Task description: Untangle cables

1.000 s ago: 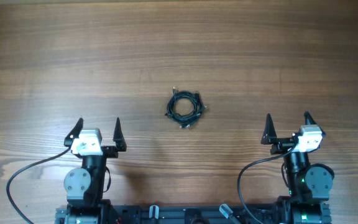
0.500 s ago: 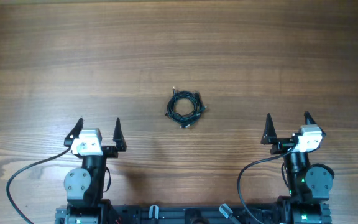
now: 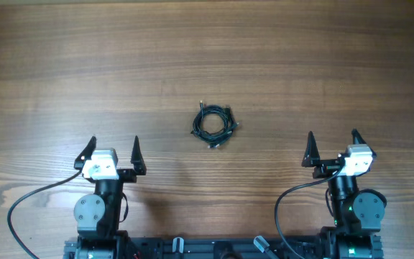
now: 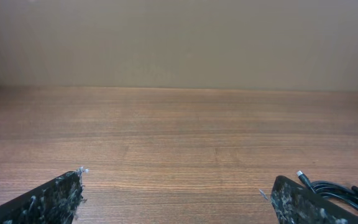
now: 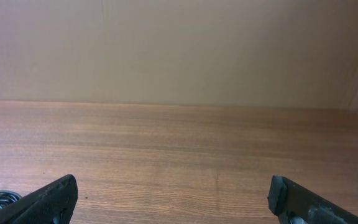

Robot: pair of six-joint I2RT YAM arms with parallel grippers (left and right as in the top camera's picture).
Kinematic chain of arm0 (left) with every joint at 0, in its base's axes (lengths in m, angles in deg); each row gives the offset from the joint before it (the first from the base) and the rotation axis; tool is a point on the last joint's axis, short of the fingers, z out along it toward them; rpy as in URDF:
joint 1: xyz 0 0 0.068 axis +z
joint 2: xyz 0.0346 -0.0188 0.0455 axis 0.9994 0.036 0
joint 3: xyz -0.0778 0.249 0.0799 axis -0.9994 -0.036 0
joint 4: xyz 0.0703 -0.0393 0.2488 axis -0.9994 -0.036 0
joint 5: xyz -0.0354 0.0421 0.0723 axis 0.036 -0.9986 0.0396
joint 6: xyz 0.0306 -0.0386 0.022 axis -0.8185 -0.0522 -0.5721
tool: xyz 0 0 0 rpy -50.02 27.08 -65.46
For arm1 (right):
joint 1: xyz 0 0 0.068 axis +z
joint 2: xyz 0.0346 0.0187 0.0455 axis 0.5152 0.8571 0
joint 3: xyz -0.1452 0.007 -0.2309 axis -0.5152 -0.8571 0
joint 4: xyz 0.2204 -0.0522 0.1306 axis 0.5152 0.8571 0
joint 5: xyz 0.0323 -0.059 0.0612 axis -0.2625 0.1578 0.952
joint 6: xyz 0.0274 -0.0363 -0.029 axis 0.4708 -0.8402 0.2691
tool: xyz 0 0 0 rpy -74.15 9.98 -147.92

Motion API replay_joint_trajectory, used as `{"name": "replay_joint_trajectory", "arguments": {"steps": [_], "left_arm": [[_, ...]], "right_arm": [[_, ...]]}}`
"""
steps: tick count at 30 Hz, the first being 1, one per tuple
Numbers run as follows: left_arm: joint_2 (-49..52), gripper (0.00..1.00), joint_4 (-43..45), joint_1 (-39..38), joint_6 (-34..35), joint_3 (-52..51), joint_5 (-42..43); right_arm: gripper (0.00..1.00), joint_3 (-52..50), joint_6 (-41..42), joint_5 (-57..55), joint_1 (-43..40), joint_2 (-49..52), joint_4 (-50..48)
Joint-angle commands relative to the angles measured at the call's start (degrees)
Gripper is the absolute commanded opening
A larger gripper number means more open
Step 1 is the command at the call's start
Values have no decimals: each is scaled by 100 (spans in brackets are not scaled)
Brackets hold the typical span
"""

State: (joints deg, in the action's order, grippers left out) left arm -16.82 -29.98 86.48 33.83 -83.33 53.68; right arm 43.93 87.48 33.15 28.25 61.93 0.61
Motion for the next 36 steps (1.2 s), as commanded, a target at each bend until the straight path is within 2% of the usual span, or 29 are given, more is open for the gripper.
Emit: {"name": "replay_joint_trajectory", "arguments": {"steps": [1,11,13,14,16,17,18,19,21,23,25,26,29,31,33,35,36], "left_arm": [[-42,100,24,-26,31,-66,70],[-42,100,24,-26,31,-66,70],[-42,100,107,-26,-466,-66,-570],[-42,100,258,-26,-455,-66,-564],[-42,100,625,-31,-400,-66,518],[-42,100,549,-31,-411,-66,719],[-42,100,579,-24,-612,-66,520],[-42,100,769,-26,-614,-66,472],[-42,100,1768,-26,-595,-66,476],[-42,100,3370,-26,-595,-52,474],[-42,100,3963,-24,-595,208,428],[-42,100,3845,-26,-592,411,433],[13,100,2415,-26,-595,1556,476],[461,100,728,-26,-595,2811,304],[1390,100,-839,-26,-592,4092,-188],[2855,100,-2754,-26,-551,5556,-787],[3370,100,-3307,-26,-549,5982,-811]], "right_arm": [[100,0,92,-61,28,35,-15],[100,0,92,-59,28,35,-15],[100,0,90,-61,28,35,-15],[100,0,92,-61,28,35,-15],[100,0,92,-61,28,35,-15],[100,0,92,-61,28,35,-15],[100,0,92,-61,28,35,-15],[100,0,92,-61,28,35,-15],[100,0,90,-61,28,35,-15],[100,0,92,-61,28,35,-15],[100,0,92,-61,28,35,-15],[100,0,92,-61,28,35,-15],[100,0,90,-61,28,35,-15],[100,0,92,-61,28,35,-15],[100,0,90,-61,28,35,-15],[100,0,90,-61,28,35,-15],[100,0,92,-61,28,35,-15]]}}
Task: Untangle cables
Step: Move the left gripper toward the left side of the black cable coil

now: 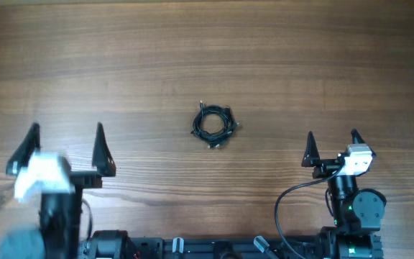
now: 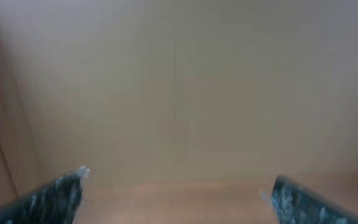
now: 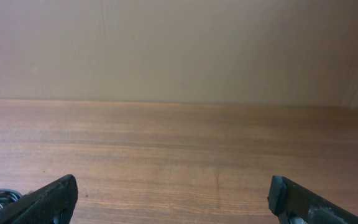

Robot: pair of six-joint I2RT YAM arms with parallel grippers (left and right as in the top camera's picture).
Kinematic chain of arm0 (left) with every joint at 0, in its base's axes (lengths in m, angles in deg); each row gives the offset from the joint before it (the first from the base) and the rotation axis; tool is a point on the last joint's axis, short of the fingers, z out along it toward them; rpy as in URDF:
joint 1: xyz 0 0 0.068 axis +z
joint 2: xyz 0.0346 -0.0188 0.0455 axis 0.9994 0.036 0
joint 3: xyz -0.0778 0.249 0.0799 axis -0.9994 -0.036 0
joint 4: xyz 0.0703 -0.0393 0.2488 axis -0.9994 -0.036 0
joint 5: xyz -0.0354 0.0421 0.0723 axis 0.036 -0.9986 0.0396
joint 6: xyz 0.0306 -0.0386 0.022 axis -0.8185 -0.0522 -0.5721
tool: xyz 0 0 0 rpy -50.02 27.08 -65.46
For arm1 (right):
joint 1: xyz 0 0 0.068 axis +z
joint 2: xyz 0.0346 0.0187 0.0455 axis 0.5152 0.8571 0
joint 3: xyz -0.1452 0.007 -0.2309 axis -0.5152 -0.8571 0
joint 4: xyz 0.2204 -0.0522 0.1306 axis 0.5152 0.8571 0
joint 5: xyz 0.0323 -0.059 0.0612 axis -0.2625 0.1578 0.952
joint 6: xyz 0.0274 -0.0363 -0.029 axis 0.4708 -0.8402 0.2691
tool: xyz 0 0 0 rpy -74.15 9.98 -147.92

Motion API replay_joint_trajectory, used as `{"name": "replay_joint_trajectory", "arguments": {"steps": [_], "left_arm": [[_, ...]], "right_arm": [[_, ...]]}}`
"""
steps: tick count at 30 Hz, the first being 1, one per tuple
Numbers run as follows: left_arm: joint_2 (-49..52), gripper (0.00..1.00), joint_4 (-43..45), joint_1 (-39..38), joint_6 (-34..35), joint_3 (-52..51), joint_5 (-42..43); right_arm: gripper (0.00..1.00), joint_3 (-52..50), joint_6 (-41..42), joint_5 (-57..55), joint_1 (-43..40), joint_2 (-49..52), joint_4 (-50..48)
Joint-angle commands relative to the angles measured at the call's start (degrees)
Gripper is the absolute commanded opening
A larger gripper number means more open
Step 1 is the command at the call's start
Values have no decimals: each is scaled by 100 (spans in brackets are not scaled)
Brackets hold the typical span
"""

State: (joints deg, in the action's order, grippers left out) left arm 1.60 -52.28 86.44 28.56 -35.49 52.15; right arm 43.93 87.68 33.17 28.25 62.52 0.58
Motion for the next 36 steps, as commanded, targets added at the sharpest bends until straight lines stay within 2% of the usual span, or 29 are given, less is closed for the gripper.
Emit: {"name": "replay_joint_trajectory", "arguments": {"steps": [1,3,7,9,13,17,23,25,26,28,32,34,36], "left_arm": [[2227,100,-1751,-22,-20,1746,-485],[3554,100,-2682,-22,-24,2618,866],[4994,100,-2745,-22,136,2726,2135],[5423,100,-2717,-20,483,2726,2133],[5978,100,-2553,-22,2118,2723,2140],[6205,100,-2861,-66,3104,2710,2157],[6529,100,-3963,-723,3241,2608,2542],[6529,100,-3952,-1080,3246,2337,2514],[6529,100,-3847,-1211,3460,2181,2468],[6535,100,-3775,-1305,4409,1932,1993],[6544,100,-3180,-1287,4483,1646,1823],[6583,100,-2977,-1292,4487,1587,1858],[6629,100,-2894,-1316,4485,1587,2004]], "right_arm": [[100,0,70,-63,28,-24,-13],[100,0,74,-63,28,-24,-13],[100,0,70,-63,28,-24,-13],[100,0,72,-61,28,-24,-13],[100,0,72,-63,28,-24,-13],[100,0,72,-63,28,-24,-13],[100,0,70,-61,28,-24,-13],[100,0,72,-63,28,-24,-13],[100,0,72,-61,28,-24,-13],[100,0,72,-63,28,-24,-13],[100,0,96,-155,28,-24,-122],[100,0,734,498,28,-24,-116],[100,0,2826,1552,28,-13,-157]]}}
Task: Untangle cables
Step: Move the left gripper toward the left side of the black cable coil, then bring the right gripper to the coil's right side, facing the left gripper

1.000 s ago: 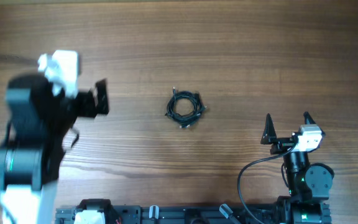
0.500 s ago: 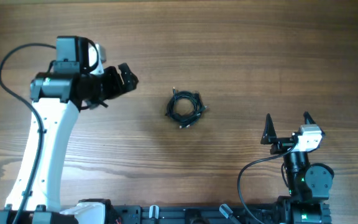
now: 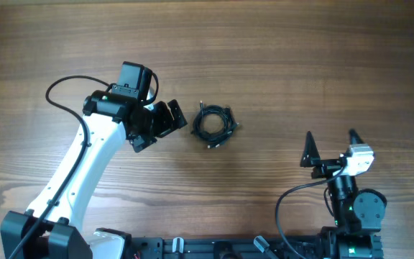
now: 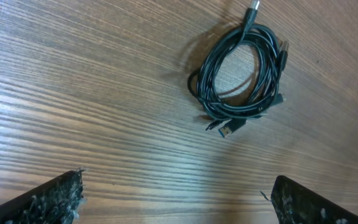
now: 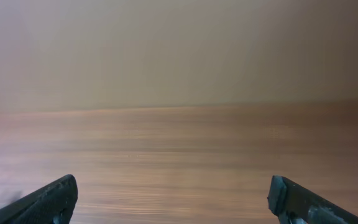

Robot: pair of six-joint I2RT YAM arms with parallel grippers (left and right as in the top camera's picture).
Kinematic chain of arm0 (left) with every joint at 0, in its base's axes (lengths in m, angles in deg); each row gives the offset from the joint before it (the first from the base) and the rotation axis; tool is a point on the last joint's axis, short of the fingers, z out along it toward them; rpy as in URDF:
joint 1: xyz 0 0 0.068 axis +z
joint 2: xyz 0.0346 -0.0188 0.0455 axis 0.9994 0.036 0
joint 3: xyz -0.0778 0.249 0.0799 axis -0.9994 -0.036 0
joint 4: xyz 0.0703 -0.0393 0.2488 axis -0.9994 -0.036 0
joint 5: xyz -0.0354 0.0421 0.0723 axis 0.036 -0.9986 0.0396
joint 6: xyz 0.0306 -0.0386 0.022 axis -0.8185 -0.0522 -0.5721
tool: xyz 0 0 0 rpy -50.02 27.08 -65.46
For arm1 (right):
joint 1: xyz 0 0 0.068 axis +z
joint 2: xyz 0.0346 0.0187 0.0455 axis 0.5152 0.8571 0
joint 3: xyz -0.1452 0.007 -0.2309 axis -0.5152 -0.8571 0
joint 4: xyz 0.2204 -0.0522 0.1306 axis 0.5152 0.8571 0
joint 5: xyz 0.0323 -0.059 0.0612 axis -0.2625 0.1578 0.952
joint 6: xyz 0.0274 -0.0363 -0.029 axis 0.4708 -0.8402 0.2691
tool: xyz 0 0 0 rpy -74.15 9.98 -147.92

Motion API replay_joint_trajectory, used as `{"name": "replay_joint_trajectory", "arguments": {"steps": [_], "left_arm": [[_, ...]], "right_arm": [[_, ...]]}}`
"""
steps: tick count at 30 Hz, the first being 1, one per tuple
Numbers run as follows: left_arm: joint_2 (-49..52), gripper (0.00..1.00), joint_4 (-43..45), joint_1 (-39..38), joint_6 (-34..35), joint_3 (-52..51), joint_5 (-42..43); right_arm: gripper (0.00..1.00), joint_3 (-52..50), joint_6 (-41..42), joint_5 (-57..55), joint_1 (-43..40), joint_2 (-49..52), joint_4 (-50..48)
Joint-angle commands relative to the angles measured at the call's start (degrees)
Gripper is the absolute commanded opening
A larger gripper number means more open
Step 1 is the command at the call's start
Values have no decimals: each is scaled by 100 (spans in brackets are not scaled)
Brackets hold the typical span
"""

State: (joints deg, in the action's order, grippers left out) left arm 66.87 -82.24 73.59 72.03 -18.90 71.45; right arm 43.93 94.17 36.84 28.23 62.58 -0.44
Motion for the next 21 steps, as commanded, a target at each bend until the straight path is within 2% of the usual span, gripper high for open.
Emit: {"name": "replay_joint_trajectory", "arguments": {"steps": [1,2,4,6,7,9,11,15,16,17,18,20,21], "left_arm": [[125,100,96,-61,138,-72,72],[151,100,92,-111,136,-72,68],[225,100,131,-175,138,-72,70],[361,100,208,-321,133,-72,72],[385,100,208,-385,83,-72,70],[382,100,247,-472,94,-72,72],[382,100,444,-518,114,-72,72],[393,100,520,-546,286,-72,68],[393,100,505,-546,286,-72,63],[393,100,503,-546,286,-72,68],[393,100,494,-549,286,-72,92],[393,100,479,-608,286,-72,118],[393,100,498,-647,284,-72,109]], "right_arm": [[100,0,3545,1355,31,-20,-122],[100,0,3952,1248,28,-20,-455],[100,0,3689,1193,28,-20,-1550],[100,190,2354,1056,28,-20,-2966],[100,415,1902,841,24,-20,-2918],[100,1202,1287,319,24,131,-1790],[100,2050,872,315,26,581,-568],[100,4406,175,671,26,2583,1657],[100,5370,170,1331,26,3427,2675],[100,5742,170,1974,26,3814,3115],[100,6100,170,3248,26,4347,3512],[100,6131,269,4686,26,4900,3523],[100,6124,656,4909,26,5313,3497]]}}
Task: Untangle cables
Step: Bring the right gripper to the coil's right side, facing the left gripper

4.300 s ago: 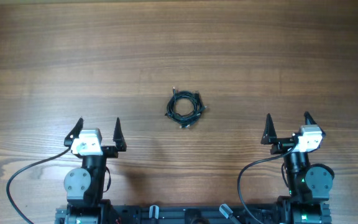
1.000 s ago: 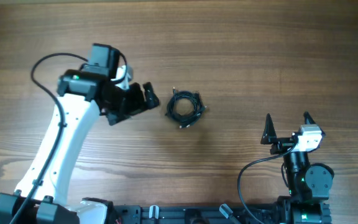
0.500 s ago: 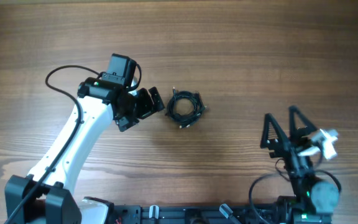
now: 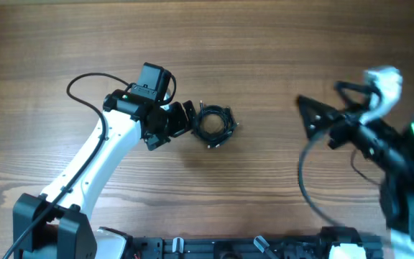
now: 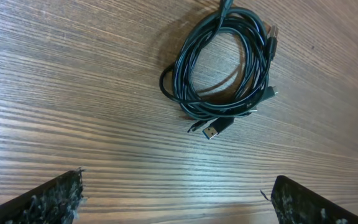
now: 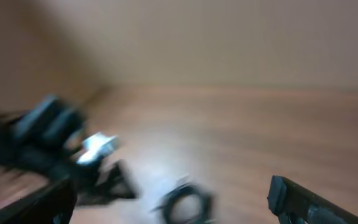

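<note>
A black cable coil (image 4: 214, 124) with several plugs sticking out lies on the wooden table (image 4: 279, 43) near its middle. My left gripper (image 4: 175, 124) hovers just left of it, open and empty. In the left wrist view the coil (image 5: 219, 112) lies ahead of the open gripper (image 5: 176, 186), a USB plug (image 5: 211, 132) pointing toward me. My right gripper (image 4: 325, 108) is raised to the right of the coil, open, and blurred by motion. The right wrist view shows the coil (image 6: 207, 202) as a smear below, with the left arm (image 6: 55, 143) beyond it.
The left arm's own black lead (image 4: 85, 86) loops over the table behind its wrist. The right arm's body (image 4: 401, 165) fills the near right corner. The arm bases run along the table's near edge (image 4: 214, 248).
My left gripper has shifted a little right, closer to the coil. The right arm has left its resting place at the near edge and now stands raised, turned toward the coil.
Both grippers rested open at the near edge, the coil untouched mid-table. The left arm then lifted, and later hung over the table left of the coil. Now it is next to the coil, and the right arm has risen too. The coil has not moved.
</note>
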Robot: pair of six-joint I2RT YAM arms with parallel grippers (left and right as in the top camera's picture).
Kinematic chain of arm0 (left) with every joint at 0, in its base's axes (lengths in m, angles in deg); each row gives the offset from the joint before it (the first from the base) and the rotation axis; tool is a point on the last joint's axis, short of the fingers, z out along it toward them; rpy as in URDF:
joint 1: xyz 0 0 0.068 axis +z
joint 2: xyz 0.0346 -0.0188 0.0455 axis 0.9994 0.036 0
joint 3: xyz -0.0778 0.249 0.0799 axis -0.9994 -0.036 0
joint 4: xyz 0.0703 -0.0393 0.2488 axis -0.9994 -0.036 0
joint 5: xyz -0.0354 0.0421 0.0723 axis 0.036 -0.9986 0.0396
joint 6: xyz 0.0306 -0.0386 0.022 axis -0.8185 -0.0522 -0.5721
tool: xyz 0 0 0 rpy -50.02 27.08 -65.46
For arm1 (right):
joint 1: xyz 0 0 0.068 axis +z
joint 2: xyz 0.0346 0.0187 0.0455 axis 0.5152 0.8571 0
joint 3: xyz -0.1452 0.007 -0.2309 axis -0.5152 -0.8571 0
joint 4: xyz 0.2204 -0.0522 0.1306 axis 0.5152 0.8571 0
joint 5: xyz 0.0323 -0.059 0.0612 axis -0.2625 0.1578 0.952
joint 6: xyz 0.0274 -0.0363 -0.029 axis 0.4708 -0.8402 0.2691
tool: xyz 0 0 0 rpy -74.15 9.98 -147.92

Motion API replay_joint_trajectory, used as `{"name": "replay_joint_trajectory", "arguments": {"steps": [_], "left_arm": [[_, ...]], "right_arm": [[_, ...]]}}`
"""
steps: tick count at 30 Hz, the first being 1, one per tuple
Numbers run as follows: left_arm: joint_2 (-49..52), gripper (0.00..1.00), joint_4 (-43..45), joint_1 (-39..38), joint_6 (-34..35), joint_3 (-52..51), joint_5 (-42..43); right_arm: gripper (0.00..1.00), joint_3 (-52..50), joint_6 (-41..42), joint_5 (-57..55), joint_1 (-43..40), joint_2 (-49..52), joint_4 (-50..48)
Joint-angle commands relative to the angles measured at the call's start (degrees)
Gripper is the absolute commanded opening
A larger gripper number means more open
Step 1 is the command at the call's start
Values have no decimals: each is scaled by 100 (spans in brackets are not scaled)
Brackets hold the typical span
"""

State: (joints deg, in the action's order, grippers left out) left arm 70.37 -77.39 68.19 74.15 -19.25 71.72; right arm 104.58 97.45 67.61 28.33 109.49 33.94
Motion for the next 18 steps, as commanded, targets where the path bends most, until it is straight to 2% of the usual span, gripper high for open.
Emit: {"name": "replay_joint_trajectory", "arguments": {"steps": [1,2,4,6,8,10,11,14,16,18], "left_arm": [[44,100,50,-144,72,-37,13],[44,100,68,-168,74,-37,-114],[107,100,92,-179,216,-37,-199],[229,100,107,-177,225,-37,-356],[424,100,116,-136,225,-37,-610],[629,100,190,-68,223,-37,-621],[743,100,264,-17,223,-37,-658],[914,100,343,179,223,-37,-664],[957,100,396,269,225,-37,-667],[1019,89,538,181,249,-37,-498]], "right_arm": [[100,59,675,1657,15,1025,68],[100,59,920,1502,24,1401,76],[100,59,896,1108,221,2144,409],[100,59,1172,-470,898,2887,1034],[100,59,1390,-1261,1578,3333,1104],[100,59,1456,-1217,1950,3639,737],[97,59,1902,-1139,2015,3742,568],[76,59,2100,-955,2142,3917,151],[74,48,2441,-1200,2361,4214,-46],[74,48,2719,-1598,2557,4513,-55]]}}
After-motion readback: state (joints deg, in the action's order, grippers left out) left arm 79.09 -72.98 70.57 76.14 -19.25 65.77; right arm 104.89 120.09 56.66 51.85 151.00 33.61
